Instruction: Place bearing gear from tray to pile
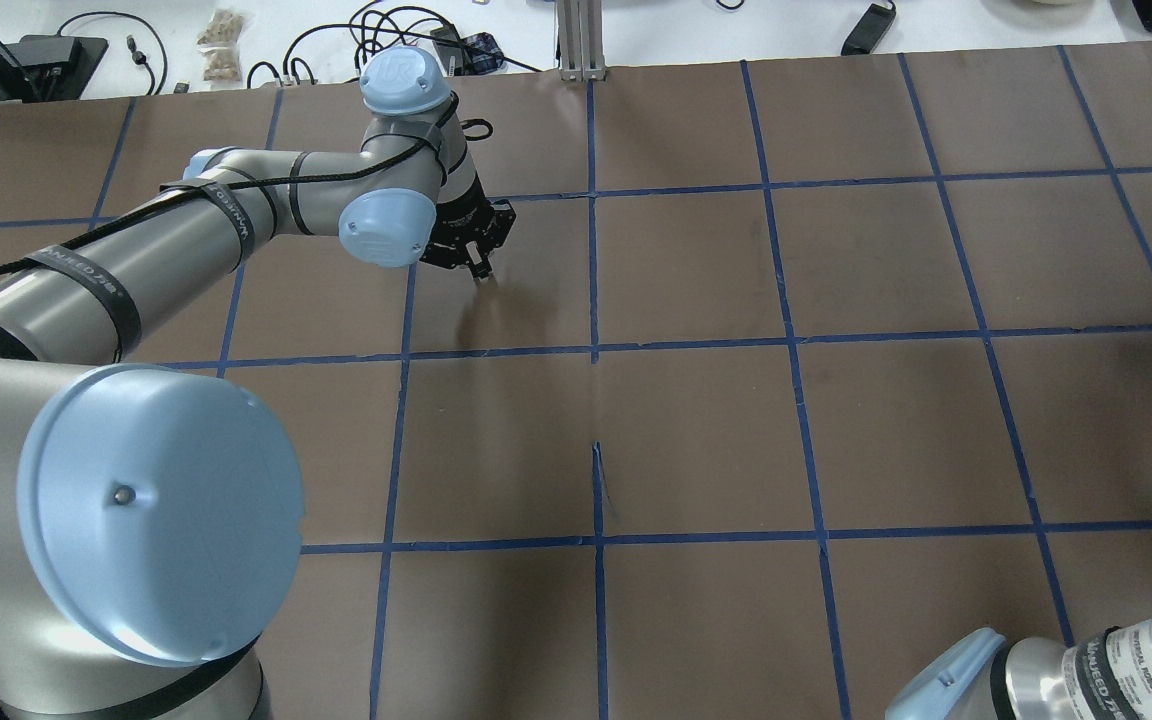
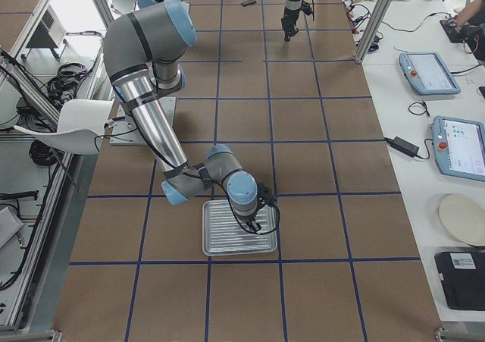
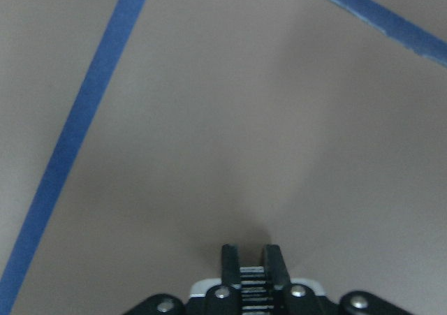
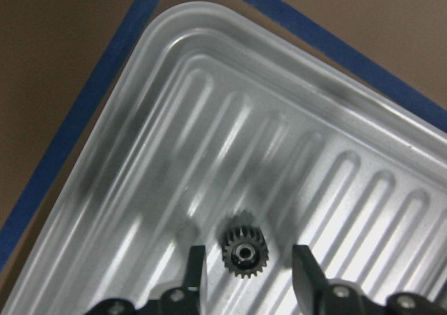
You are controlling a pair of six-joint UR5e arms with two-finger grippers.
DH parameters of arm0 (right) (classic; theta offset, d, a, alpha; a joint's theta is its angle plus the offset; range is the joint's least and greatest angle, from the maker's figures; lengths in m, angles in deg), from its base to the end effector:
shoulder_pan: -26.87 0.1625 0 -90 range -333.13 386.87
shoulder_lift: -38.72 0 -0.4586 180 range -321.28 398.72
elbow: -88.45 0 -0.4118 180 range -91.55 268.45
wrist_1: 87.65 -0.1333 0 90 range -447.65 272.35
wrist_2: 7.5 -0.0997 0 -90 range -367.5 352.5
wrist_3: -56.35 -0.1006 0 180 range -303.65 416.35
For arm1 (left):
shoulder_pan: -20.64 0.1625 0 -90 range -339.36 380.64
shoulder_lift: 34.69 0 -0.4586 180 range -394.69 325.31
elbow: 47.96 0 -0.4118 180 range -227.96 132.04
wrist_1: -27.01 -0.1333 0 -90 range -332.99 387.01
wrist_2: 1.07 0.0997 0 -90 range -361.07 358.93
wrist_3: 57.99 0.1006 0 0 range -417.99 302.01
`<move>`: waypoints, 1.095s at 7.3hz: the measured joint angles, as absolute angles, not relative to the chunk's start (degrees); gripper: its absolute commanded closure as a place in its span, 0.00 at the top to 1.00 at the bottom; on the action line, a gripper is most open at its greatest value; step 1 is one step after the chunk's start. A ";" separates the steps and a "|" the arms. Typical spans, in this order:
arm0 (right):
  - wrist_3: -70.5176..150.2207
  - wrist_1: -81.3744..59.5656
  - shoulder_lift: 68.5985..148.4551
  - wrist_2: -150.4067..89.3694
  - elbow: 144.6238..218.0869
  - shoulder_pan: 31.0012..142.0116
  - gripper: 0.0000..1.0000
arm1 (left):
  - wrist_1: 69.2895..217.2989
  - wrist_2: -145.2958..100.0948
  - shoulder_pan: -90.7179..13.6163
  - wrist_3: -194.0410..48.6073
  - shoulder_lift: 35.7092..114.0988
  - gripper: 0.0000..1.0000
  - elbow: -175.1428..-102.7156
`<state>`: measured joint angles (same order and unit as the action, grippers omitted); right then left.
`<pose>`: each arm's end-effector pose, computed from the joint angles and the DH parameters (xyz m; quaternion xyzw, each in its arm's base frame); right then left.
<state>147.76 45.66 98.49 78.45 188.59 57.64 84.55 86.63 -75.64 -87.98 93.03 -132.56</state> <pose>-0.4861 -0.4528 0.1969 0.2778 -0.9597 0.0407 0.0158 -0.2162 -0.7091 0.2048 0.2054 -0.9785 -0.0051 0.0195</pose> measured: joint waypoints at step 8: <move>137.37 32.27 112.38 79.86 188.84 62.97 0.12 | 85.32 94.77 -40.80 -19.80 81.70 0.00 -146.54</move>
<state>137.37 32.27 112.38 79.86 188.84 62.97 85.32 94.77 -40.80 -19.80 81.70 -146.54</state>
